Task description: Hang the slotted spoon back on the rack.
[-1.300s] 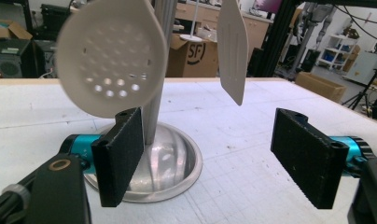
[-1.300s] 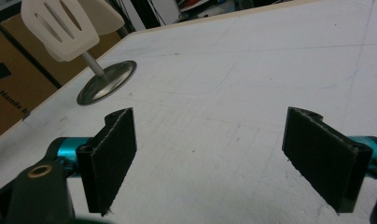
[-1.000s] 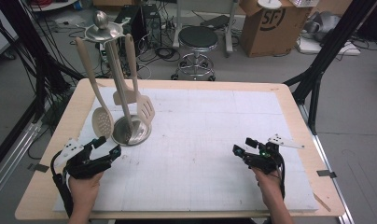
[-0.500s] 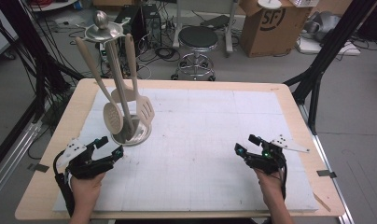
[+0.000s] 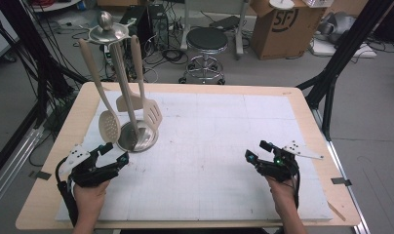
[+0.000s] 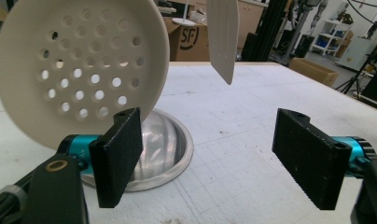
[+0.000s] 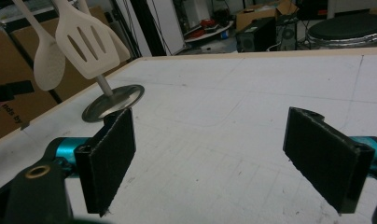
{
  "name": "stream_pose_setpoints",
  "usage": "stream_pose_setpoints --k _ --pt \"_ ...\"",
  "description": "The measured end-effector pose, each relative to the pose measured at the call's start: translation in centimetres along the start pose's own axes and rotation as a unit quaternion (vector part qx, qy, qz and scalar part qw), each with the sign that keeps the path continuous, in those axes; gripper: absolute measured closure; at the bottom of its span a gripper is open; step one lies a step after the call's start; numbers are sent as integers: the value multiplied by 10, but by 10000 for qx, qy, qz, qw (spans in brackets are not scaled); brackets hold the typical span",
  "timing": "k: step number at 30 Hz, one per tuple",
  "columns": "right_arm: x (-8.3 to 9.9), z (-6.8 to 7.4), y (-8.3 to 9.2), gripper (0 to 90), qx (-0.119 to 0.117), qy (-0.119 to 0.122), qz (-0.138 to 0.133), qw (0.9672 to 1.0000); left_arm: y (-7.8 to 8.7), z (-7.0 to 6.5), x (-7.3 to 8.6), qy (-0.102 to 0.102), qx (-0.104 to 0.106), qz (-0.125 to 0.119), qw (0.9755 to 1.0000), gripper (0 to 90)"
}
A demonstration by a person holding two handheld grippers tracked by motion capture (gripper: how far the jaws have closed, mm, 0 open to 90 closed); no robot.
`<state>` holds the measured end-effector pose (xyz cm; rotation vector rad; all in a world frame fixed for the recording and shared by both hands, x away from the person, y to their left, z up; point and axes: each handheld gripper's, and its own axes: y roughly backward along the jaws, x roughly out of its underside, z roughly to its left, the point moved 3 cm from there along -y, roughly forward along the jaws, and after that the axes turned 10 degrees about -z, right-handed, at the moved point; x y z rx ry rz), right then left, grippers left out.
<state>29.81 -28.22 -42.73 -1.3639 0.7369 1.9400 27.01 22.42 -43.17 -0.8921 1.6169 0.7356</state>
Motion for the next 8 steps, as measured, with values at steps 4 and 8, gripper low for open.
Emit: stream_pose_setpoints --k 4,8 --pt "0 0 0 160 2 2 5 10000 0 1 0 1 -5 8 10000 250" --pt "0 0 0 160 -2 -28 22 10000 0 0 0 -14 4 25 10000 249"
